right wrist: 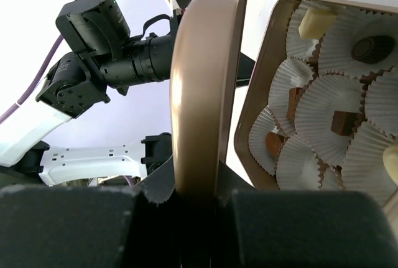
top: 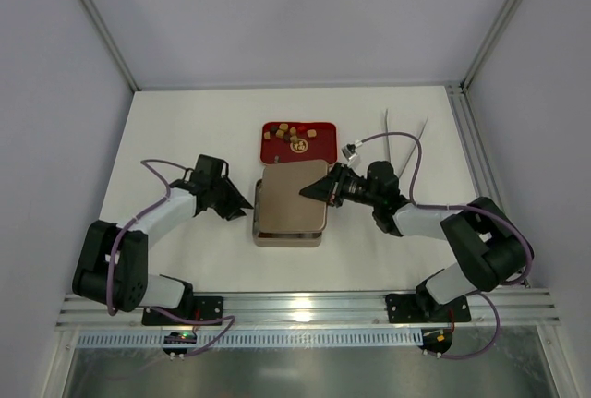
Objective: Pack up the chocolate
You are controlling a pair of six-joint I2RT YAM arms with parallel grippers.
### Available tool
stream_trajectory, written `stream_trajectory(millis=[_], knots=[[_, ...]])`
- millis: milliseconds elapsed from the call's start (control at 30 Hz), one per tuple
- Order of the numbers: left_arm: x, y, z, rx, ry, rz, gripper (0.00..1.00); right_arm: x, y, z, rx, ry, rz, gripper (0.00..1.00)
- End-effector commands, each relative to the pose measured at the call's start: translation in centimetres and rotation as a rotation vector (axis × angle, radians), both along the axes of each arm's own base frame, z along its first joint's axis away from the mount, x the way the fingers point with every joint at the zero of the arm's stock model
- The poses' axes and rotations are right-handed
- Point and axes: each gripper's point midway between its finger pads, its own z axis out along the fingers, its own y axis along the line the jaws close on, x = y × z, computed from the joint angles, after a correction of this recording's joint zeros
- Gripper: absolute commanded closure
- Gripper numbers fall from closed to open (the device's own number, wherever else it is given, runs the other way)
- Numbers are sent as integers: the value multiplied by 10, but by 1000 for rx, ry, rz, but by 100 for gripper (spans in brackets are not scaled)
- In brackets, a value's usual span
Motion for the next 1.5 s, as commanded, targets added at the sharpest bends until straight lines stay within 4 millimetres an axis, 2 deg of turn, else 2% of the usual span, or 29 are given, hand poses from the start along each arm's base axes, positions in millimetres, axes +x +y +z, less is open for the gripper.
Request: stream_trajectory(millis=[0,200,500,567,833,1100,1300,1467], knots=[[7,-10,15,-48,-62,-2,68,4,2,22,74,-82,9,96],[10,-4,23,-16,-99,-10,60,4,5,13,80,-65,18,96],[14,22,36,51,-128,8,42,5,8,-2,97,-29,28,96],[14,26,38,49,-130,14,41,6,9,1,120,-31,32,96],[15,21,53,18,-177,-15,37,7,10,-6,124,-10,36,96],[17,6,68,-45,-239,-98,32,6,10,-17,101,4,35,95],[14,1,65,-67,-233,-126,29,4,7,-25,98,21,28,89],[14,-1,62,-72,-224,-141,28,3,5,-28,89,34,23,79]])
